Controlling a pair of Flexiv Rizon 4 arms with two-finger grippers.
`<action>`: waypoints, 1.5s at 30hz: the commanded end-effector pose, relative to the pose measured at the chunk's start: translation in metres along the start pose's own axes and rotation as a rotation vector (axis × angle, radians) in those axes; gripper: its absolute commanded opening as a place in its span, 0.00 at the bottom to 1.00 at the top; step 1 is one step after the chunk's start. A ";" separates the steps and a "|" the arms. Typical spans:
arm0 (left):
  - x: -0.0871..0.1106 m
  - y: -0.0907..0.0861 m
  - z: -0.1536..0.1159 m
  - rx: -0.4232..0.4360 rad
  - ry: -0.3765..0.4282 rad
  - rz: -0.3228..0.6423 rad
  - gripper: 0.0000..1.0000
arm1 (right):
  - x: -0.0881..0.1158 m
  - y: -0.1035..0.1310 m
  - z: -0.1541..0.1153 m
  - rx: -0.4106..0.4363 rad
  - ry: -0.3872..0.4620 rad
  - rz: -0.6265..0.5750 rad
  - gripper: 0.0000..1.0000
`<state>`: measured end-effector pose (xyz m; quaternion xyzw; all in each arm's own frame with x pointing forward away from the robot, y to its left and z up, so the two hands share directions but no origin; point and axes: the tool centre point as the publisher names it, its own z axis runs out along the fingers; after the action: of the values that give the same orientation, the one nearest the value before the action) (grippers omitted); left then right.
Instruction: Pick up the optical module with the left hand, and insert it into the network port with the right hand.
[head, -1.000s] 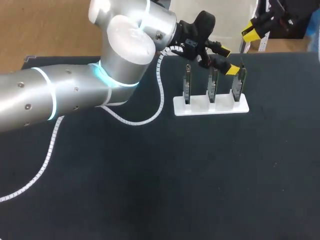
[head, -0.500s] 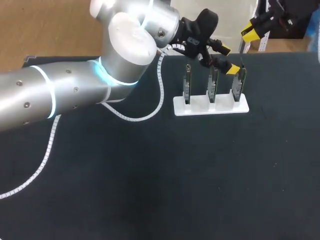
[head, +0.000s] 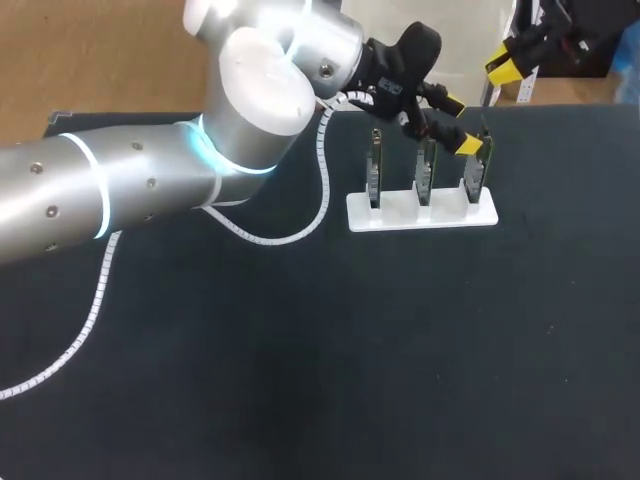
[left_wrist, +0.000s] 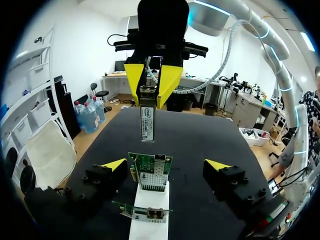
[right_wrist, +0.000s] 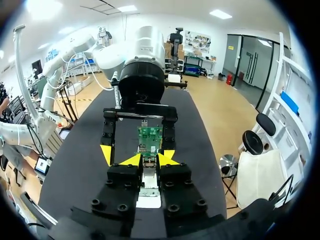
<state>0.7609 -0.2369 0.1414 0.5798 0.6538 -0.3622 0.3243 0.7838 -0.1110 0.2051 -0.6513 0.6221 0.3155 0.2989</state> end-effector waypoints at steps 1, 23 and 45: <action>0.000 -0.002 -0.001 -0.002 0.006 -0.001 1.00 | 0.000 0.006 0.001 0.012 -0.001 -0.004 0.00; 0.001 -0.006 0.004 0.011 0.038 0.000 1.00 | 0.001 0.011 -0.002 0.012 -0.004 -0.003 0.00; 0.001 -0.006 0.004 0.011 0.038 0.000 1.00 | 0.016 0.010 0.010 0.010 0.019 0.001 0.00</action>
<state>0.7533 -0.2391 0.1383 0.5874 0.6571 -0.3555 0.3111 0.7746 -0.1145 0.1884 -0.6532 0.6252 0.3087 0.2953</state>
